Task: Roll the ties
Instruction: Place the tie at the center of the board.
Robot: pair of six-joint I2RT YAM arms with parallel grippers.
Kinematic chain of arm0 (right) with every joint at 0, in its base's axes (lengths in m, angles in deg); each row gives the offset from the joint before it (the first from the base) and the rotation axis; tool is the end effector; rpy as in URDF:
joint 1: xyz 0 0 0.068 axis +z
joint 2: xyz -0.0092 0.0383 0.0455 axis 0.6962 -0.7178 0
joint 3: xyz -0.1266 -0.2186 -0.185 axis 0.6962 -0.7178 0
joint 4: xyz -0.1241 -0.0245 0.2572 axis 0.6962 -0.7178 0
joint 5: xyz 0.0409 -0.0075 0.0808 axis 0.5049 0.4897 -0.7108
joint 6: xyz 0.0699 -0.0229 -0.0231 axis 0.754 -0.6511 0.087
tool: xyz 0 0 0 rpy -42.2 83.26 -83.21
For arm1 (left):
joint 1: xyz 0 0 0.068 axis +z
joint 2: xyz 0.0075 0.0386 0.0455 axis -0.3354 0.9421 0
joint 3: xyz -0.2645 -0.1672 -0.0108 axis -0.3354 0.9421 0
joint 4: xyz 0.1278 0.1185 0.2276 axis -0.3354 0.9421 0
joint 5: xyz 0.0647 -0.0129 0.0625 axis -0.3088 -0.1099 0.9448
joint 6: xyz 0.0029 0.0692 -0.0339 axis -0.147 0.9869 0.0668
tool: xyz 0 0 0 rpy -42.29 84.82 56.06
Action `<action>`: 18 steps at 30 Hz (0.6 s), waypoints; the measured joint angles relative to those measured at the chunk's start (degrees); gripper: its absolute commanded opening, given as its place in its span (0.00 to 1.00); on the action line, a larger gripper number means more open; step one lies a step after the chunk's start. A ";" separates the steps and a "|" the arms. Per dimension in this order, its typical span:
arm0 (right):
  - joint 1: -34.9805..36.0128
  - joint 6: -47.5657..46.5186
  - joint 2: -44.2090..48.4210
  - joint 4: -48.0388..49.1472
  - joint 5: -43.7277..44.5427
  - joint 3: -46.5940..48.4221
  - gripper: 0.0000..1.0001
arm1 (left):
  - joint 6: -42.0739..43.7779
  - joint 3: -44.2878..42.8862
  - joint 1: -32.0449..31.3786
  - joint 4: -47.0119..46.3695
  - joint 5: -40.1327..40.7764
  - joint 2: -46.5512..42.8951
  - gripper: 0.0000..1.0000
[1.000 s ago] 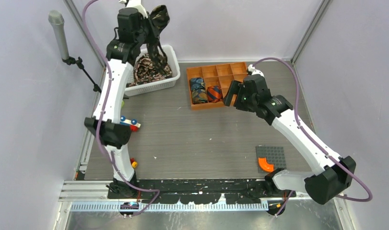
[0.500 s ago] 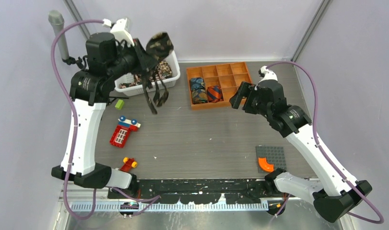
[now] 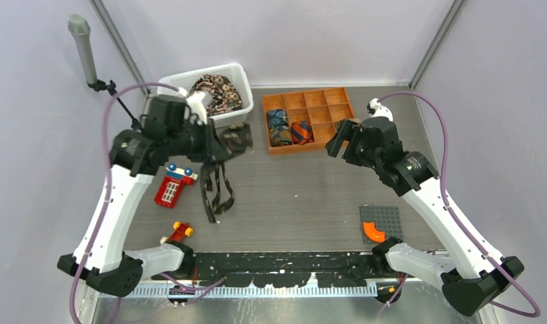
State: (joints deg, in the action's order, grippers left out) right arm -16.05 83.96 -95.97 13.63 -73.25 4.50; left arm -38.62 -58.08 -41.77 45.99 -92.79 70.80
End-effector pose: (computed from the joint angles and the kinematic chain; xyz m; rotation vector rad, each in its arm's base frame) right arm 0.2145 0.1020 0.3982 0.2293 2.1637 0.4586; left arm 0.1990 -0.0990 0.4974 0.1161 2.3312 -0.6988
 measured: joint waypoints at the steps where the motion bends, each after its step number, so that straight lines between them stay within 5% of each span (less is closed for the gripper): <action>1: 0.00 0.68 0.20 -0.39 0.55 -0.59 0.84 | -0.55 3.30 -1.42 -0.33 0.00 -0.20 0.00; 8: 0.00 5.18 2.27 -4.07 5.25 -4.20 0.84 | -5.05 22.73 -12.28 -7.98 1.60 8.20 0.00; 18: 0.00 7.74 6.60 -7.56 11.32 -7.52 0.84 | -8.22 23.43 -21.90 -18.53 4.17 27.54 0.06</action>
State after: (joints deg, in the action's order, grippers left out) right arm -16.05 91.70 -89.37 6.06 -61.92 -3.02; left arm -46.84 -34.65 -63.67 27.46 -88.61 98.34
